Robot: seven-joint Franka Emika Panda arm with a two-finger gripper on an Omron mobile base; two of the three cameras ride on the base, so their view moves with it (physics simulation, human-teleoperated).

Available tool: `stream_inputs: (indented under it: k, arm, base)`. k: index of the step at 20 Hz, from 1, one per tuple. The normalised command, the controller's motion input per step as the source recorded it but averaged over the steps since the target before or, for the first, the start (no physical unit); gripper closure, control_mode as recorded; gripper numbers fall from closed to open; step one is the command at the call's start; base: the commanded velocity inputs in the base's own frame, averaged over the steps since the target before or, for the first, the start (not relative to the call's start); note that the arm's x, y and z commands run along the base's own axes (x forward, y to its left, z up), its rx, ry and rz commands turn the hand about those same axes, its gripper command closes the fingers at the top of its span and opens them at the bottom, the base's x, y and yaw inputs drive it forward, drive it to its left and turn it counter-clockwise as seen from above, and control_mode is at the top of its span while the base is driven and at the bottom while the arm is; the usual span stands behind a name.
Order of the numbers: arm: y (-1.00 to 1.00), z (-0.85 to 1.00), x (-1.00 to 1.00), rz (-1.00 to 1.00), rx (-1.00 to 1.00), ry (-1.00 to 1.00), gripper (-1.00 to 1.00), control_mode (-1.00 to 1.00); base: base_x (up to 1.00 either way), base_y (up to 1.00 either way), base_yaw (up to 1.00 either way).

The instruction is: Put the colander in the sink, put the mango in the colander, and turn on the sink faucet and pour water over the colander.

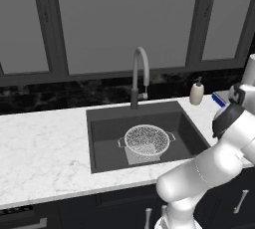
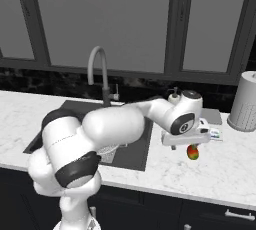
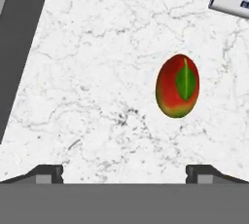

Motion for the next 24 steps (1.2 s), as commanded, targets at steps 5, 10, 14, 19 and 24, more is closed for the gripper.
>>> stream_inputs:
  k: [5, 10, 14, 19, 24]
  arm:
    - [-0.28, -0.39, 0.42, 0.11, 0.0, 0.09, -1.0, -1.0]
    - [-0.26, -0.31, 0.43, 0.07, 0.0, 0.06, -1.0, -1.0]
    - [-0.28, -0.23, 0.4, 0.02, 0.0, 0.01, -1.0, -1.0]
    - [-0.31, -0.14, 0.39, 0.0, 0.0, 0.0, -1.0, -1.0]
    - [-0.23, -0.09, 0.36, 0.0, 0.0, 0.0, -1.0, -1.0]
  base:
    - [0.0, 0.0, 0.0]
    - [0.0, 0.0, 0.0]
    - [0.0, 0.0, 0.0]
    - [0.0, 0.0, 0.0]
    - [0.0, 0.0, 0.0]
